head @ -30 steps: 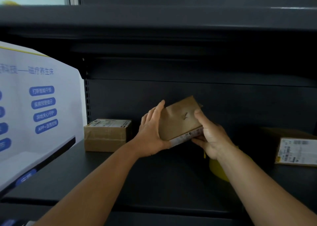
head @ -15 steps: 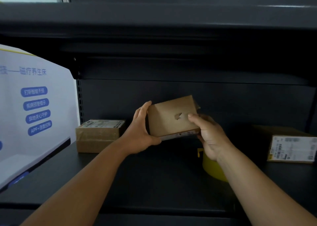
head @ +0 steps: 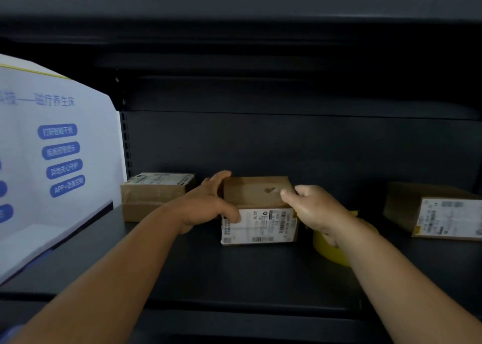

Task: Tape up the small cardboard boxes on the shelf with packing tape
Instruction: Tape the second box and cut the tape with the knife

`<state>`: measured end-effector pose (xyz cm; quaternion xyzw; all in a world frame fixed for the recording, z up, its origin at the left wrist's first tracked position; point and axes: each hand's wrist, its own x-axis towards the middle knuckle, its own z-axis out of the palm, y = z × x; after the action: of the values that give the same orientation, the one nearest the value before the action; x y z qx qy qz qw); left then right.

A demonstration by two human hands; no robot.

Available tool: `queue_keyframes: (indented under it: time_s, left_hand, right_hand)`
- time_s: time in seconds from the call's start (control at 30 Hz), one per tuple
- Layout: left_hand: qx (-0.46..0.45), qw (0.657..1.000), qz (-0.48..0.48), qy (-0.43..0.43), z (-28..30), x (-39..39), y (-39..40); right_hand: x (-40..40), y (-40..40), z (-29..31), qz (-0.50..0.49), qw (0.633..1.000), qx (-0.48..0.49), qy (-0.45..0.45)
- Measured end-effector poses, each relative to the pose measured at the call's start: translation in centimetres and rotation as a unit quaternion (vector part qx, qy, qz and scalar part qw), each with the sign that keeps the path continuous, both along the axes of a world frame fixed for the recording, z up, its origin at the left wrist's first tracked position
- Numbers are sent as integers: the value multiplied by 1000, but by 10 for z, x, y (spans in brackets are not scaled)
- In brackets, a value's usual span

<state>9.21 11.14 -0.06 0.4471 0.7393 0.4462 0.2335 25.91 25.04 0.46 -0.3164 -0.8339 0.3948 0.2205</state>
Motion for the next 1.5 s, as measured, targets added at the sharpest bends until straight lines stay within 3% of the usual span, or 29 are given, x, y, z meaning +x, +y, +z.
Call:
queue_keyframes:
  time_s: [0.23,0.4,0.57,0.73,1.07,1.17,1.23,1.37,1.5]
  left_hand:
    - [-77,996,4,40,-3,3,4]
    - [-76,996,8,45,0,9,5]
    - [-79,991,20,107,9,20,1]
    - [-51,985,33,162,20,34,5]
    - [57,956,16,286,34,76,26]
    - [75,954,19,288,39,82,31]
    - [41,947,15,317,42,84,33]
    - [-164,900,8,405,40,83,34]
    - [-246,900,-1,360,36,67,31]
  right_hand:
    - [2,-3,5,-35,997,37,-58]
    - [4,-4,6,-41,996,45,-67]
    - [13,-3,13,-56,995,69,-46]
    - [33,5,21,-37,998,35,-23]
    - [86,15,28,4,984,75,-163]
    - [97,16,25,23,962,119,-244]
    - [102,17,21,21,945,142,-295]
    - [106,21,12,10,932,177,-316]
    - [107,24,6,-8,932,201,-301]
